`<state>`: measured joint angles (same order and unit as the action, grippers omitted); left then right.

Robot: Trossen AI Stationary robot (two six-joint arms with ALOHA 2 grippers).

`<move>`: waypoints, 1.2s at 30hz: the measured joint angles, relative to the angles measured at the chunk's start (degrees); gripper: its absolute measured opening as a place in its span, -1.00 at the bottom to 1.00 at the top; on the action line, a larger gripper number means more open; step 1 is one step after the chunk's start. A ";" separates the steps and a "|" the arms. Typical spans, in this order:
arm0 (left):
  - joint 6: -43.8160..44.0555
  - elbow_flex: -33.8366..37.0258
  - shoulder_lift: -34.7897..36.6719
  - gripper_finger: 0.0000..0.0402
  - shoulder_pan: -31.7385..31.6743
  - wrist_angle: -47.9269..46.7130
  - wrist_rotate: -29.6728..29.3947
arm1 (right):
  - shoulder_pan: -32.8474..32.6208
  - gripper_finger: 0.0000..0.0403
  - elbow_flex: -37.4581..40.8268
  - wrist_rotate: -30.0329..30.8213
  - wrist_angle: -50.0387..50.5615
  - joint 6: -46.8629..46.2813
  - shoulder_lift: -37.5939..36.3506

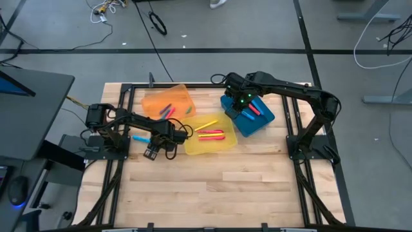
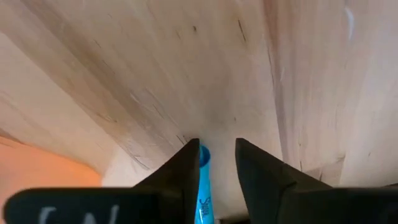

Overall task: Pick & Place Markers
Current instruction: Put the blue large highlighter into the blue bin

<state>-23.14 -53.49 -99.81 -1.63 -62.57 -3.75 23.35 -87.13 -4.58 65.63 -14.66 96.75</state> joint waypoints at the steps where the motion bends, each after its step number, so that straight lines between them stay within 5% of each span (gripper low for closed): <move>1: 0.42 0.00 0.00 -0.49 0.00 0.00 -0.02 | 0.00 -0.57 0.00 0.00 0.00 0.18 0.00; 16: 8.35 -3.78 0.02 -0.96 4.27 -6.77 1.57 | 0.00 -0.57 0.00 0.02 -0.04 1.50 0.00; 36: 37.58 -20.75 0.04 -0.98 8.02 -8.42 2.54 | 0.00 -0.57 0.00 0.02 0.04 3.86 0.00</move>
<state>14.45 -74.24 -99.77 6.39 -70.98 -1.21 23.35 -87.13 -4.56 65.67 -10.81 96.75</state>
